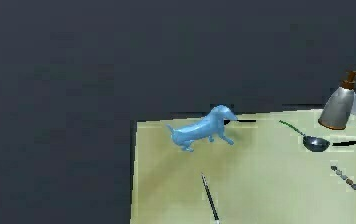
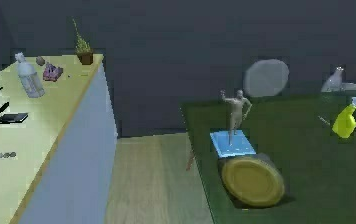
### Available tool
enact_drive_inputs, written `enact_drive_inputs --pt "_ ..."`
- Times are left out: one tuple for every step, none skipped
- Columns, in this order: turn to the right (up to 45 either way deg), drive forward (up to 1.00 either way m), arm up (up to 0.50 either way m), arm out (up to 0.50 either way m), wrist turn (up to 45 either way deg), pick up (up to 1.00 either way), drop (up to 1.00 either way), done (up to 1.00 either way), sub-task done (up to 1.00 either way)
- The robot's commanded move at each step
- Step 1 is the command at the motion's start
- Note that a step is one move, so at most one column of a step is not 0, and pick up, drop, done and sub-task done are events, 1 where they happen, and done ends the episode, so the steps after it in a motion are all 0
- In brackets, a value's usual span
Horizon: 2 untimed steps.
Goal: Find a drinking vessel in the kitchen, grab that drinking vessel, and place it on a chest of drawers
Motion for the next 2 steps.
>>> enact_drive_inputs --pt "-42.0 0.0 0.0 0.0 0.0 0.0 0.0 0.0 0.0" --pt "45.0 0.0 0.0 0.0 0.0 0.0 0.0 0.0 0.0"
